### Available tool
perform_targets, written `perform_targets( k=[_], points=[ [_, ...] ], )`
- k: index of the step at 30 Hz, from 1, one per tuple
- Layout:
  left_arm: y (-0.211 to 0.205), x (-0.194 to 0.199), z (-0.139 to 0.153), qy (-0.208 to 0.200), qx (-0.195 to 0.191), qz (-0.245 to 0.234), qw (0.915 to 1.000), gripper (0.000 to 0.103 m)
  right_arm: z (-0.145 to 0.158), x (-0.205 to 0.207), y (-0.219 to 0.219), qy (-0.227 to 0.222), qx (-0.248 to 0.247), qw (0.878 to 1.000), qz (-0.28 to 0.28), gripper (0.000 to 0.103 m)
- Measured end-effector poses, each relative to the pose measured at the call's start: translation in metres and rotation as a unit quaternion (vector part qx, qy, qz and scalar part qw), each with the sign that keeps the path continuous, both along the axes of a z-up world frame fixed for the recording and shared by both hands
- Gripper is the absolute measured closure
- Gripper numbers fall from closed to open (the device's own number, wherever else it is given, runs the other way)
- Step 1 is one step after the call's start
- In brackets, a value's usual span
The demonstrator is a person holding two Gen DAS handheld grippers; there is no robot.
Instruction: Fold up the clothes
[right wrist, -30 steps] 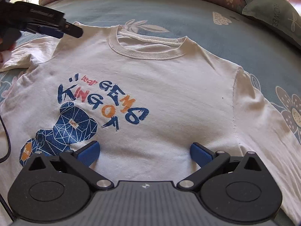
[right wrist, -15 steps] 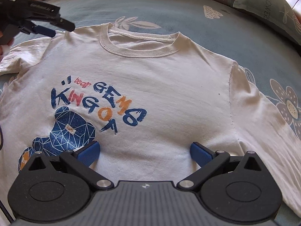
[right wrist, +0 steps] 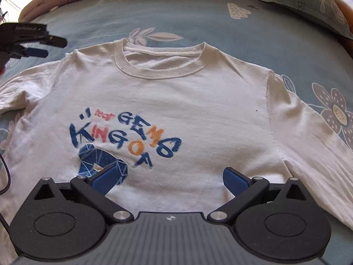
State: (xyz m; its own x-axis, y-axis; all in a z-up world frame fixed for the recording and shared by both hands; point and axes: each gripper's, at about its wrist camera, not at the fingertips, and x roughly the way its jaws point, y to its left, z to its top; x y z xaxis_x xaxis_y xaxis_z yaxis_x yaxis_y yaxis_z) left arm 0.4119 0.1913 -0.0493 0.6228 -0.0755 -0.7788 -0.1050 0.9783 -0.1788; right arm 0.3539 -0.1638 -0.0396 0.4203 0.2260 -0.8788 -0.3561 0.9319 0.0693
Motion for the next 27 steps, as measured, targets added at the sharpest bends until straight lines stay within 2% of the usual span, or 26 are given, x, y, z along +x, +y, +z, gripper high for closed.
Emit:
perform_targets(
  k=[2, 5, 8, 11, 14, 19, 22, 24, 27],
  points=[
    [0.026, -0.023, 0.0, 0.001, 0.017, 0.034, 0.9993, 0.021, 0.002, -0.001, 0.012, -0.001, 0.003, 1.0, 0.011, 0.0],
    [0.055, -0.048, -0.014, 0.035, 0.048, 0.071, 0.9957, 0.021, 0.0, -0.001, 0.034, 0.004, 0.009, 1.0, 0.024, 0.0],
    [0.072, -0.067, -0.034, 0.052, 0.066, 0.089, 0.9925, 0.021, -0.002, -0.002, 0.059, 0.013, 0.018, 0.999, 0.037, 0.0],
    [0.081, -0.078, -0.048, 0.049, 0.095, 0.066, 0.992, 0.02, -0.002, -0.002, 0.083, 0.02, 0.021, 0.998, 0.057, 0.0],
    [0.103, -0.087, -0.049, 0.039, 0.11, 0.037, 0.9925, 0.018, -0.004, -0.004, 0.102, 0.025, 0.004, 0.996, 0.082, 0.0],
    [0.149, -0.098, -0.035, 0.068, 0.079, 0.057, 0.9929, 0.019, -0.008, -0.004, 0.116, 0.028, -0.024, 0.994, 0.098, 0.0],
    [0.166, -0.112, -0.021, 0.047, 0.036, 0.076, 0.9953, 0.019, -0.009, -0.002, 0.121, 0.03, -0.029, 0.995, 0.093, 0.0],
    [0.18, -0.121, -0.026, 0.05, 0.003, 0.111, 0.9925, 0.019, -0.01, -0.002, 0.126, 0.031, -0.033, 0.995, 0.089, 0.0],
    [0.197, -0.138, -0.041, 0.05, 0.01, 0.144, 0.9883, 0.019, -0.013, -0.004, 0.135, 0.031, -0.046, 0.994, 0.09, 0.0]
  ],
)
